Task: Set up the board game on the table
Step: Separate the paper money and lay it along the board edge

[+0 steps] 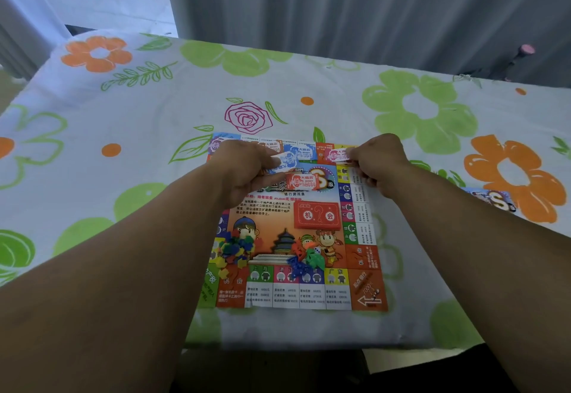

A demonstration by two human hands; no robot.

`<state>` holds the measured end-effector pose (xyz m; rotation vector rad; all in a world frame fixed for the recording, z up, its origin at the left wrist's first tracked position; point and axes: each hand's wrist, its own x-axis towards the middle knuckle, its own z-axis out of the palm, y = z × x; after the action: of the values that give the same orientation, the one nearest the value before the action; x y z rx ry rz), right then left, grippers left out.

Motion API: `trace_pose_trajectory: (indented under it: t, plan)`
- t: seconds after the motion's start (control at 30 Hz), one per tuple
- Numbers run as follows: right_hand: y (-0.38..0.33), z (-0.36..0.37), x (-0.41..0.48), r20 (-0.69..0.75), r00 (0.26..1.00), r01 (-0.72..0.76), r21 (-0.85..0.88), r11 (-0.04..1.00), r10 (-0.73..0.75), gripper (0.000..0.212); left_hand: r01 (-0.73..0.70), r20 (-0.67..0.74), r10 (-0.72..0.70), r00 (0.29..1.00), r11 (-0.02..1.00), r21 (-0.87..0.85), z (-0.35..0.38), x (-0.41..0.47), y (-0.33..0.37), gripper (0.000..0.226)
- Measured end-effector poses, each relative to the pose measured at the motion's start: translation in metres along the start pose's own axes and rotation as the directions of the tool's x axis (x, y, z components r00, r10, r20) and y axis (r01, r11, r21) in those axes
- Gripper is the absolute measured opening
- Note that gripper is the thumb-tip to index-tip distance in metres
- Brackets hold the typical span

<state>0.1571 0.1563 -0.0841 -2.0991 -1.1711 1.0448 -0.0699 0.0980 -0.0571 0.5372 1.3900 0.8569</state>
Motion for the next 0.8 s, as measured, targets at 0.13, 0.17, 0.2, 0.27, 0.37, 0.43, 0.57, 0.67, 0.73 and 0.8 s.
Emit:
trace_pose_trajectory:
  t: [0.13,0.17,0.2,0.27,0.37,0.43,0.57,0.67,0.73,0.8]
  plan:
    - [-0.001,0.001,0.000,-0.066,0.995,0.066,-0.134,0.989,-0.076,0.022,-0.005,0.017,0.005,1.000,1.000,-0.002,0.003,-0.001,0.000,0.011]
    - [-0.003,0.002,-0.003,-0.059,0.993,0.092,-0.155,0.984,-0.102,0.020,-0.006,0.013,0.006,1.000,1.000,-0.004,0.003,0.000,0.000,0.010]
    - [-0.007,0.003,-0.007,-0.020,0.992,0.118,-0.138,0.983,-0.122,0.020,-0.006,0.009,0.006,1.000,1.000,-0.005,0.003,0.000,-0.001,0.010]
    - [-0.018,0.008,-0.022,0.156,0.975,0.166,-0.036,0.986,-0.158,0.026,-0.006,0.008,0.007,1.000,1.000,-0.004,0.003,0.001,-0.001,0.006]
    - [-0.031,0.018,-0.043,0.408,0.879,0.235,0.086,0.968,-0.249,0.043,-0.012,0.017,0.012,1.000,1.000,0.000,0.002,0.001,0.000,0.007]
    - [-0.035,0.026,-0.048,0.459,0.832,0.298,0.106,0.949,-0.312,0.036,-0.027,0.013,0.027,1.000,1.000,0.009,0.001,0.001,-0.001,0.012]
    - [-0.035,0.036,-0.046,0.406,0.848,0.313,0.135,0.940,-0.340,0.021,-0.034,-0.008,0.034,0.999,0.999,0.008,-0.001,0.003,-0.003,0.013]
    - [-0.034,0.037,-0.038,0.279,0.920,0.234,0.170,0.957,-0.275,0.022,-0.009,-0.032,0.009,0.999,1.000,0.006,-0.004,0.003,-0.003,0.003]
    - [-0.032,0.037,-0.031,0.191,0.963,0.155,0.196,0.968,-0.193,0.028,0.003,-0.052,-0.003,0.999,1.000,0.000,-0.007,0.005,-0.003,0.004]
    - [-0.030,0.038,-0.026,0.162,0.980,0.081,0.201,0.976,-0.115,0.029,0.013,-0.075,-0.014,0.997,1.000,-0.009,-0.010,0.007,-0.003,0.005]
